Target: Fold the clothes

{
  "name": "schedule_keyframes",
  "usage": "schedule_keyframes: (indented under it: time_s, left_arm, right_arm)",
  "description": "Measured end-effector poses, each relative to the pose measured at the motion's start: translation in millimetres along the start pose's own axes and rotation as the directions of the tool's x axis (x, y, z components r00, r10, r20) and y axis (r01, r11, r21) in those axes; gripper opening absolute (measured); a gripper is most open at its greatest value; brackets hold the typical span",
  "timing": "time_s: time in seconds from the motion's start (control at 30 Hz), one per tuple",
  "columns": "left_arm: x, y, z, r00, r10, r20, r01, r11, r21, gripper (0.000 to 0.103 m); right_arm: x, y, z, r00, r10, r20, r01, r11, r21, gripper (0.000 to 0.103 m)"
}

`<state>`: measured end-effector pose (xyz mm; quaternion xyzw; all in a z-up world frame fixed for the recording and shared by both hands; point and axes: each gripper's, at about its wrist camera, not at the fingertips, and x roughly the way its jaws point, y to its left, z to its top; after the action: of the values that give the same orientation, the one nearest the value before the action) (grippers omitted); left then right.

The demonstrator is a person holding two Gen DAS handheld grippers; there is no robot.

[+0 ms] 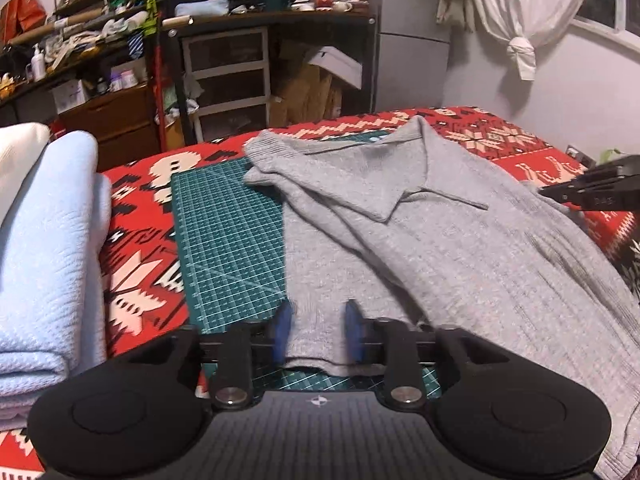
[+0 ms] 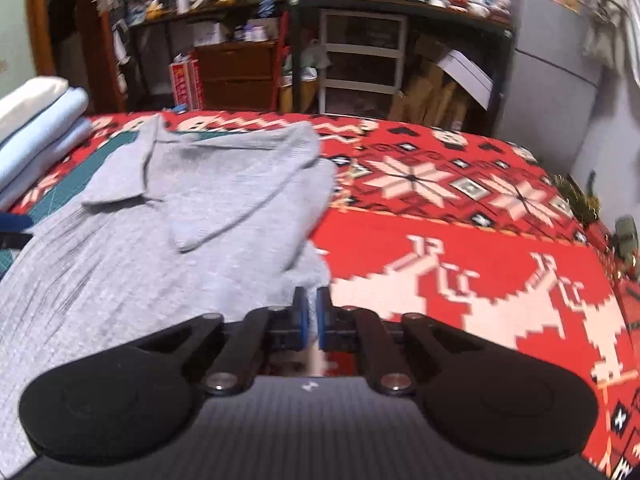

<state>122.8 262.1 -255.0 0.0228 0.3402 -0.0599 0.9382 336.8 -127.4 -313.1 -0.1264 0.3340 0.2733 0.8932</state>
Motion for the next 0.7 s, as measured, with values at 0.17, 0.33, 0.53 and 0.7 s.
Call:
schedule_keyframes:
  time_s: [0.17,0.33,0.53,0.7]
  left_arm:
    - [-9.9,0.8,-5.4,0.997,0.065,0.033,-0.065,0.998,0.011,0.005]
    - [-37.3,22.4,-8.6,0.979,0.197,0.057,-0.197,0.980,0.006,0.005]
    - [-58.9,55.3,-16.5,0.957,0.287,0.043,-0.282,0.955,-0.094,0.005]
    - [-58.7,60.8,-14.9,0.954,0.299,0.034,-0.294,0.950,-0.107,0.005]
  right_arm:
    - [-9.0,-5.7,-6.8,0.997,-0.075,0.023,0.075,0.997,-0.009,0.004]
    - [-25.8,-40.1,-15.5,0.989,-0.148,0.025,0.147,0.988,0.054,0.003]
    - [-33.2,-92.1,-15.6,0.968,-0.252,0.020,0.250,0.965,0.085,0.003]
    - [-31.1,-139.5,-8.5,0.949,-0.317,0.004,0.314,0.943,0.105,0.003]
